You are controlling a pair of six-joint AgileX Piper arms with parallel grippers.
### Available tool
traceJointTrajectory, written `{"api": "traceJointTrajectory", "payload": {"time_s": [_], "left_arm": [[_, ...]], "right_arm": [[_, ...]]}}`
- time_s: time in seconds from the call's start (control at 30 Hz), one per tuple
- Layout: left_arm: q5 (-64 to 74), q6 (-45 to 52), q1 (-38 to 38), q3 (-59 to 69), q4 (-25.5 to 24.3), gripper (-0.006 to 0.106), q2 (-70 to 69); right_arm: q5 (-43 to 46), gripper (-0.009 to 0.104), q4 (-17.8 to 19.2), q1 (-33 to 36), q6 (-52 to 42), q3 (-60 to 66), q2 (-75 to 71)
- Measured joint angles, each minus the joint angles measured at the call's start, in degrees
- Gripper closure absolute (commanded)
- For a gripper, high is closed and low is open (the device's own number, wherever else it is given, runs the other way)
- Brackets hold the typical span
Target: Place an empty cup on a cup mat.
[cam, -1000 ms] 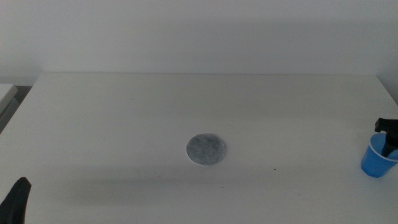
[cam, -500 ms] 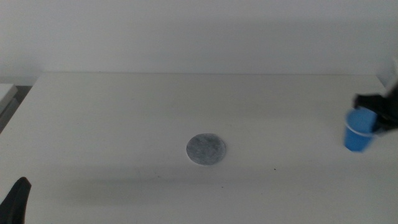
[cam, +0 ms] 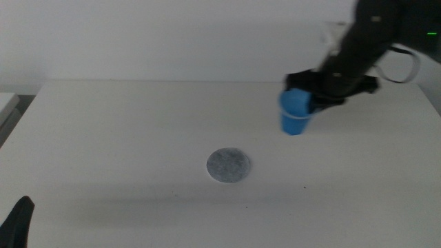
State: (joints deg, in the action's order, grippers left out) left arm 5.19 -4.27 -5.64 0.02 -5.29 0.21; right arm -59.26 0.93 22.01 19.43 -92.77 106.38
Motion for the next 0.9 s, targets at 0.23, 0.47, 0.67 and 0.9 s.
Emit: {"api": "traceJointTrajectory", "payload": {"time_s": [0.23, 0.47, 0.67, 0.9], "left_arm": [[0.00, 0.00, 0.00, 0.00, 0.00, 0.007, 0.00], [0.00, 0.00, 0.00, 0.00, 0.00, 0.007, 0.00], [0.00, 0.00, 0.00, 0.00, 0.00, 0.007, 0.00], [0.00, 0.00, 0.00, 0.00, 0.00, 0.007, 0.00]], "right_arm": [[-2.78, 0.094, -0.13, 7.85, 0.20, -8.52, 7.64], [-2.79, 0.094, -1.37, 11.59, 0.25, -11.26, 12.83], [-2.32, 0.094, -1.67, 13.04, 0.25, -11.38, 14.66], [0.41, 0.094, -1.90, 13.41, 0.35, -11.38, 16.98]]}}
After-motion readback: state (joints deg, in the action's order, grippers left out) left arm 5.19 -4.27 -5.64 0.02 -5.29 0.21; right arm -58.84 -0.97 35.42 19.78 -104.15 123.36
